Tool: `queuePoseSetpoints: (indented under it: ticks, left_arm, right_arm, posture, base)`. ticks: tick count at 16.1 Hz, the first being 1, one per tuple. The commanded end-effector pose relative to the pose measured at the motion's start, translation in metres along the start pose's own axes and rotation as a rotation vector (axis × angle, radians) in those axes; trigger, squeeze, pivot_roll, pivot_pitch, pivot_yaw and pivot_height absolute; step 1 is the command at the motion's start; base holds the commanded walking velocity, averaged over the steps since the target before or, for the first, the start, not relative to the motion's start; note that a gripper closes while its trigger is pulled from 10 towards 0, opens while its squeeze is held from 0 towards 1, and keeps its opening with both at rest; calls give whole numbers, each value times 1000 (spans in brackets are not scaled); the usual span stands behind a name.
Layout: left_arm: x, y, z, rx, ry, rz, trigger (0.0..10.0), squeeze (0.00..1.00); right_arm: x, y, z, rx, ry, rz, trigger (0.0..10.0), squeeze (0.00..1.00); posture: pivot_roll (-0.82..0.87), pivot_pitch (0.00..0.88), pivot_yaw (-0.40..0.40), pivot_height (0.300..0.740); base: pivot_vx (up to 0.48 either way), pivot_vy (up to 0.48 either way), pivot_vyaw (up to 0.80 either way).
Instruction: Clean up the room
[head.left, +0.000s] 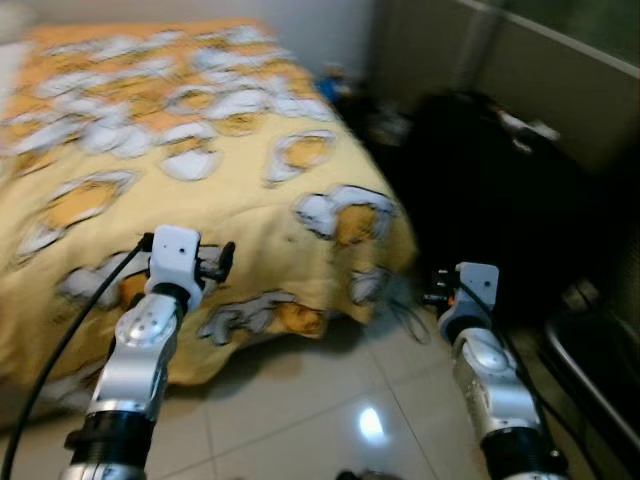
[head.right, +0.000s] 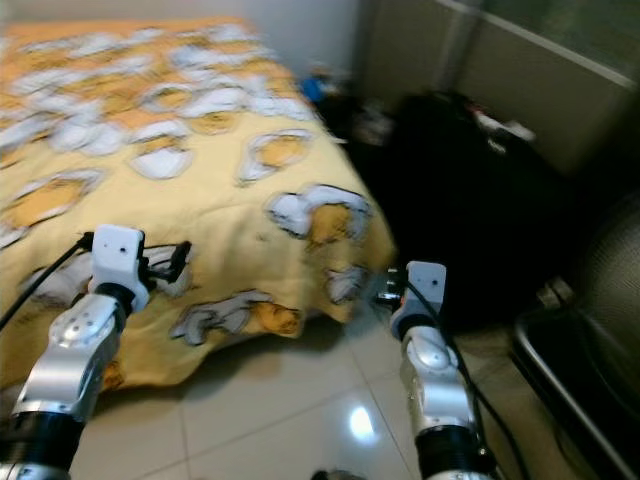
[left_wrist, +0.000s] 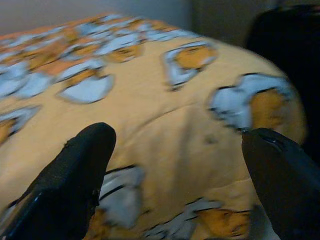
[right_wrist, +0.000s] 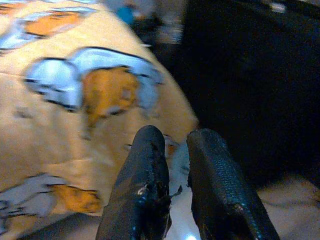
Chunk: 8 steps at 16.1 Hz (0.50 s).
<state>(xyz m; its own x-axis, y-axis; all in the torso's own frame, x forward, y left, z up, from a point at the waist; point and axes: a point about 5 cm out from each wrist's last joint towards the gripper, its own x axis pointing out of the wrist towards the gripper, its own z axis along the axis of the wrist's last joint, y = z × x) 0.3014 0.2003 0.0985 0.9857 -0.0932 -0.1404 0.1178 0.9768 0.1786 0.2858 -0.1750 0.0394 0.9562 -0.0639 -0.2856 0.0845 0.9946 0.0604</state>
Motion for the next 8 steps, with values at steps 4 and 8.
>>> queuePoseSetpoints:
  ticks: [4, 8]
  left_arm:
    - [1, -2, 3, -1, -19, -29, 10000, 0]
    - [0, 0, 2, -11, -11, -30, 10000, 0]
  right_arm:
    - [1, -1, 1, -6, 3, -11, 10000, 0]
    - [0, 0, -1, -41, 12, -13, 10000, 0]
  posture:
    - [74, 0, -45, 740]
    - [69, 0, -41, 740]
  base:
    - [0, 0, -800]
    - [270, 0, -284]
